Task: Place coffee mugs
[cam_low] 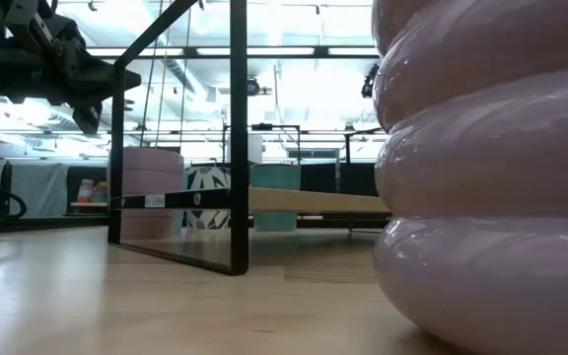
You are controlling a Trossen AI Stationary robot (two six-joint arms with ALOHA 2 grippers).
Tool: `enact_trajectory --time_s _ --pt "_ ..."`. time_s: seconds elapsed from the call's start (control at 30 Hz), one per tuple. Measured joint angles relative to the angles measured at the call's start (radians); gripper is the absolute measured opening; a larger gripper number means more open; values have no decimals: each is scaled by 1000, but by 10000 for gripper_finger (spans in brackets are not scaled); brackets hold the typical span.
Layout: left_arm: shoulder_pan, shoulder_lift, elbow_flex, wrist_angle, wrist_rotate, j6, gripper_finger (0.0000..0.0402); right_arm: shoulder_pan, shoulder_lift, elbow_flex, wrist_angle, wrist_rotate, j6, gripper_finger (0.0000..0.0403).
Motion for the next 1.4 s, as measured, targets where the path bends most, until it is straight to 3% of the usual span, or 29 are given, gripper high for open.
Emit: enact_trajectory --time_s 0.63,0.83,1.0,1.2,1.4 --pt "0 0 0 1 0 -1 9 0 0 0 0 0 -2 134" --pt "0 0 0 65 -1 -61 9 0 0 0 19 38 -130 134" --pt "1 0 0 190 -7 -69 9 0 0 0 141 85 -243 134" --pt "1 0 0 211 -7 -70 9 0 0 0 305 85 -195 134" --pt "1 0 0 211 -7 -49 9 0 0 0 351 84 -188 134"
